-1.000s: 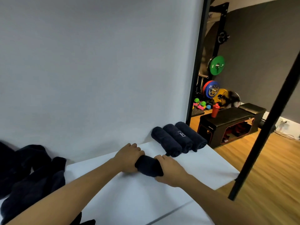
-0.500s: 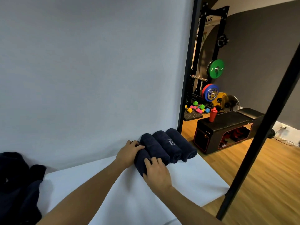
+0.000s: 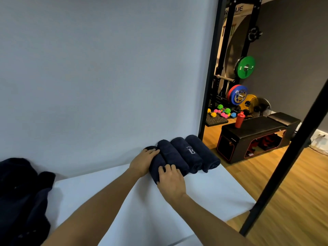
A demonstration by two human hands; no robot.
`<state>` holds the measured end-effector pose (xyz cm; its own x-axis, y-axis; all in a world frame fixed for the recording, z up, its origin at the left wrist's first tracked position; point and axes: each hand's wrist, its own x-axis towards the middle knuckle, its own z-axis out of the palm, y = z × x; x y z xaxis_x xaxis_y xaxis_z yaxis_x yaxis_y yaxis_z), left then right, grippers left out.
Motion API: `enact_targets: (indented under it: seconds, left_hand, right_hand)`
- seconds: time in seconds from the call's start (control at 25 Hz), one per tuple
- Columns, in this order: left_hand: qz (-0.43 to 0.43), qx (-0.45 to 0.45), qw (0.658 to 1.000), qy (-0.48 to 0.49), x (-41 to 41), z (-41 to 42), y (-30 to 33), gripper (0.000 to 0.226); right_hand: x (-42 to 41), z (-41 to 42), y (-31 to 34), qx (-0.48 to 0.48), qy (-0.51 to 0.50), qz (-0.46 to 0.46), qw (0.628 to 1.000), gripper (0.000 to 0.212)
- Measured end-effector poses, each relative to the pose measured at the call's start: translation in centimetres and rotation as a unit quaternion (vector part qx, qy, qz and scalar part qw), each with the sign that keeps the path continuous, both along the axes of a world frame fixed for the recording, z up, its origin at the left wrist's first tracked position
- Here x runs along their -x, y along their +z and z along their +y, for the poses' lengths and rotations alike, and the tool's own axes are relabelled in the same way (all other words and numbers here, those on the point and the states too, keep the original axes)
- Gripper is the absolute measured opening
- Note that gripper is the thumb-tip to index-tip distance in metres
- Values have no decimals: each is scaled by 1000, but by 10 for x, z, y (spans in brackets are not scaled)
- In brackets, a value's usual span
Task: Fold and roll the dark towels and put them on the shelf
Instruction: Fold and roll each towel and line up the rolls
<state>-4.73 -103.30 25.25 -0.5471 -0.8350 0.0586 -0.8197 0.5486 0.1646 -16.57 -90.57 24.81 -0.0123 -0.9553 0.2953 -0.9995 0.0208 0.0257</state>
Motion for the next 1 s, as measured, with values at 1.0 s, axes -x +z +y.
enact_targets:
  seconds: [1.0]
  left_hand:
    - [112, -3, 874, 473, -365, 168, 32, 35]
  right_hand:
    - [-287, 18, 19, -237, 258, -222, 910, 23]
